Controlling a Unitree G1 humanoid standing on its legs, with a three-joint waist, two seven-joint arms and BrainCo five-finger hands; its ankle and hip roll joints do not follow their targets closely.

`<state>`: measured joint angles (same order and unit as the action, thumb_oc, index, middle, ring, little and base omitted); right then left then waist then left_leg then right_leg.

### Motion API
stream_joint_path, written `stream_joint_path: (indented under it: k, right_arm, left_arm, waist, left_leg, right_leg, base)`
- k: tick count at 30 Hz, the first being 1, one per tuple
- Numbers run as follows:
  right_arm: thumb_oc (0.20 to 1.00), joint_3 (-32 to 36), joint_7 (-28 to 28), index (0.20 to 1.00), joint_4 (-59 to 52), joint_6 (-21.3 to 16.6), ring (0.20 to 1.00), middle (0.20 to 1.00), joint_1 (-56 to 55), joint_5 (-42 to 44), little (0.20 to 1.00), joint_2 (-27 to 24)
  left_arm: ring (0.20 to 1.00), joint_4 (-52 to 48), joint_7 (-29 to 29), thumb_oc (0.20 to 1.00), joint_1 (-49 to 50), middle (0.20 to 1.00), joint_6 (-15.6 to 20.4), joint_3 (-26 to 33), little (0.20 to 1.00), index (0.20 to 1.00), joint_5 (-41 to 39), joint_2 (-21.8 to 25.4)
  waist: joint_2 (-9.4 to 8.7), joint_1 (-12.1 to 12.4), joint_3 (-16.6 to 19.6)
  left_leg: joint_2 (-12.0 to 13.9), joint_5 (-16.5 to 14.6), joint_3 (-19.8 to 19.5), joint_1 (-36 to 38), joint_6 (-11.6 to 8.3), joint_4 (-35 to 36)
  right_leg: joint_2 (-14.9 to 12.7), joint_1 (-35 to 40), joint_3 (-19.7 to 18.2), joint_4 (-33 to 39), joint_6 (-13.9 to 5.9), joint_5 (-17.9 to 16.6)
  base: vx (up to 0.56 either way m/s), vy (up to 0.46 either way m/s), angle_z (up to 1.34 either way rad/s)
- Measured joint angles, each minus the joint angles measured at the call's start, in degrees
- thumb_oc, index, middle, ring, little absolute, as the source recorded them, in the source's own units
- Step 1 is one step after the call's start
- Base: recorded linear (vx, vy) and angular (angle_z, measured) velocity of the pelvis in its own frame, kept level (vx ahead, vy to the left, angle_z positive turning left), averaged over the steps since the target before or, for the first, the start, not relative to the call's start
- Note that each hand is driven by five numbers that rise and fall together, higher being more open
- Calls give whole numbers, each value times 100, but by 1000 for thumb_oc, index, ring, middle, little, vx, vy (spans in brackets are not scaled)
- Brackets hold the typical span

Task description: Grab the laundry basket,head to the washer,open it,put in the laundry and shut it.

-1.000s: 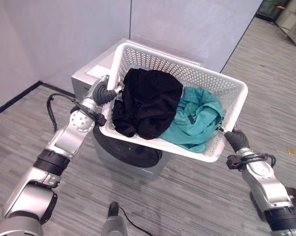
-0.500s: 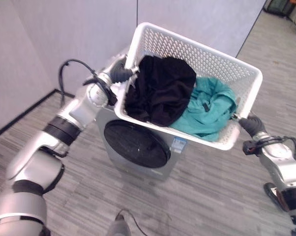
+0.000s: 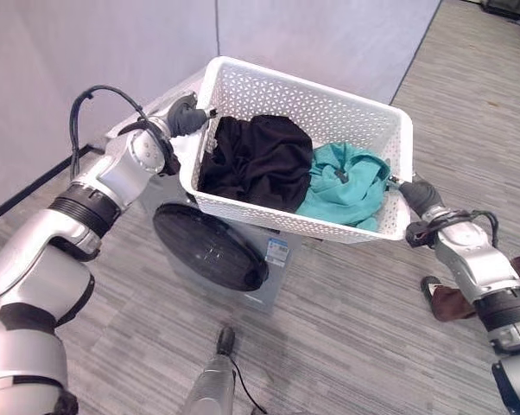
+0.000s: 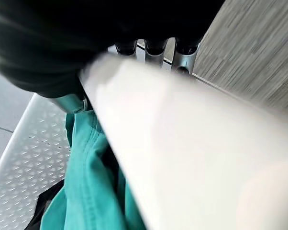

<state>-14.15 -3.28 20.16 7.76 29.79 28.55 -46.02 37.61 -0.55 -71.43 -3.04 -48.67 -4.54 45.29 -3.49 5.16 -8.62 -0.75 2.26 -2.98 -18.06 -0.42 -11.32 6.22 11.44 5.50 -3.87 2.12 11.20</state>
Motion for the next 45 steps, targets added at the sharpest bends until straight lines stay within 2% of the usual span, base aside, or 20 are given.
stream_joint_path:
  k: [1,2,3,4,5,6,8,9,11,13,14,17,21,29,32,39,40,43,44,45]
  right_arm:
    - [200,1,-67,200,9,13,200,200,-14,-2,200,26]
    - [200,-18,-108,200,10,36,200,200,-18,-4,200,42]
    - [200,-82,-174,200,-36,91,200,200,-27,-7,200,-16]
    - [200,-191,-206,200,-77,133,200,200,-43,-16,200,-69]
    - [200,-340,-190,200,-96,171,200,200,-148,-12,200,75]
    - [200,-428,-225,200,-89,233,200,200,-171,-14,200,123]
    - [200,-553,-342,200,-69,238,200,200,-179,-18,200,105]
    - [200,-700,-421,200,26,213,200,200,-109,-1,200,85]
    - [200,-930,-370,200,118,225,200,200,108,-44,200,98]
    - [200,-919,-328,200,161,226,200,200,225,-129,200,251]
    - [200,-919,-318,200,207,226,200,200,286,-133,200,332]
    - [200,-905,-286,200,342,223,200,200,428,-140,200,343]
    - [200,-900,-259,200,382,240,200,200,438,-183,200,325]
    - [200,-988,-268,200,481,236,200,200,700,-389,200,345]
    - [200,-1542,-286,200,1429,231,200,200,1604,-532,200,624]
    - [200,-1871,-80,200,2850,123,200,200,2766,-978,200,1290]
    - [200,-1941,-24,200,3379,129,200,200,3214,-990,200,1611]
    - [200,-2155,1,200,4271,140,200,200,3767,-1027,200,1874]
    - [200,-2271,-1,200,4529,141,200,200,3971,-1022,200,1978]
    - [200,-2353,-4,200,4799,142,200,200,4189,-1019,200,2129]
  left_arm:
    - [200,8,17,200,-52,200,40,-20,200,200,5,51]
    - [200,69,20,200,-80,200,52,-82,200,200,6,64]
    - [200,247,30,200,-163,200,65,-246,200,200,7,46]
    - [200,331,35,200,-228,200,65,-351,200,200,12,54]
    - [200,432,30,200,-314,200,91,-386,200,200,42,79]
    - [200,425,25,200,-273,200,92,-394,200,200,53,123]
    - [200,452,32,200,-323,200,91,-391,200,200,62,123]
    - [200,517,20,200,-384,200,120,-428,200,200,45,162]
    - [200,730,114,200,-737,200,152,-858,200,200,73,269]
    - [200,738,109,200,-733,200,163,-896,200,200,95,405]
    - [200,781,110,200,-703,200,155,-897,200,200,108,379]
    - [200,845,89,200,-673,200,155,-864,200,200,106,351]
    - [200,1074,78,200,-677,200,154,-815,200,200,105,148]
    - [200,1510,-63,200,-748,200,327,-907,200,200,746,42]
    - [200,1850,-112,200,-892,200,344,-1157,200,200,980,2]
    - [200,1886,-112,200,-1040,200,399,-1336,200,200,1159,31]
    - [200,1856,-116,200,-1074,200,434,-1313,200,200,1105,-221]
    - [200,1668,-136,200,-1238,200,597,-1295,200,200,798,-881]
    - [263,1669,-140,263,-1316,263,631,-1291,263,263,678,-1153]
    - [438,1693,-142,438,-1393,438,634,-1291,438,438,662,-1398]
  waist:
    - [-91,-11,81]
    - [-52,-1,95]
    - [262,-4,146]
    - [444,-42,230]
    - [227,-138,235]
    - [200,-206,249]
    - [269,-225,239]
    - [306,-271,239]
    - [216,-283,300]
    - [94,-169,377]
    - [8,-112,429]
    - [42,-21,482]
    - [57,-43,492]
    - [32,-258,511]
    - [-50,-270,610]
    - [-136,-89,736]
    - [-152,-24,749]
    - [-230,55,807]
    - [-257,59,826]
    - [-273,84,847]
  left_leg:
    - [-210,-95,97,150,153,-212]
    - [-312,-190,318,438,530,-198]
    - [-277,-166,399,837,849,42]
    - [-231,-23,285,1103,1046,277]
    - [-332,38,249,1408,821,415]
    - [-410,33,294,1619,829,572]
    - [-466,7,344,1814,735,748]
    - [-436,-29,327,1817,667,744]
    - [-301,-249,300,1890,434,767]
    - [-238,-268,292,1969,364,753]
    - [-269,-309,287,1988,299,749]
    - [-159,-388,174,1843,166,645]
    - [-10,-444,77,1688,62,584]
    - [-73,-487,69,1692,111,561]
    - [-76,-486,188,1684,115,564]
    - [-77,-493,170,1606,131,589]
    - [-80,-497,127,1578,129,592]
    - [-90,-503,-57,1389,134,557]
    - [-94,-471,-128,1325,116,538]
    - [-93,-442,-145,1251,115,528]
  right_leg:
    - [-135,51,-44,-74,-234,98]
    - [-216,-146,-16,-736,-377,169]
    - [-78,-543,139,-1860,-435,135]
    - [-37,-846,224,-2662,-479,118]
    - [-400,-1317,306,-3759,-475,205]
    - [-792,-1485,523,-4103,-460,397]
    - [-1512,-1813,650,-3418,-516,483]
    - [-1876,-1746,983,-2415,-538,345]
    - [-2096,-1289,1213,-579,-711,-430]
    - [-2110,-869,1192,-271,-891,-995]
    - [-2069,-607,1219,-61,-852,-1381]
    - [-1915,-353,1390,401,-979,-1348]
    - [-1716,-375,1445,416,-791,-1217]
    - [-1798,-390,1472,327,-779,-1208]
    - [-1820,-497,1385,303,-793,-1220]
    - [-1844,-581,1404,283,-789,-1226]
    - [-1845,-579,1414,261,-789,-1226]
    - [-1843,-663,1464,204,-789,-1226]
    - [-1840,-713,1505,201,-790,-1226]
    - [-1837,-768,1512,209,-790,-1227]
  base:
    - [268,188,-44]
    - [212,145,-68]
    - [190,122,-62]
    - [144,70,-42]
    - [166,13,-29]
    - [114,-43,-31]
    - [188,-58,-28]
    - [264,-27,-18]
    - [233,9,-1]
    - [165,18,3]
    - [121,20,0]
    - [91,28,26]
    - [95,60,13]
    - [82,73,2]
    - [60,62,-14]
    - [62,65,2]
    - [47,32,16]
    - [28,12,35]
    - [10,4,31]
    - [-10,-3,24]
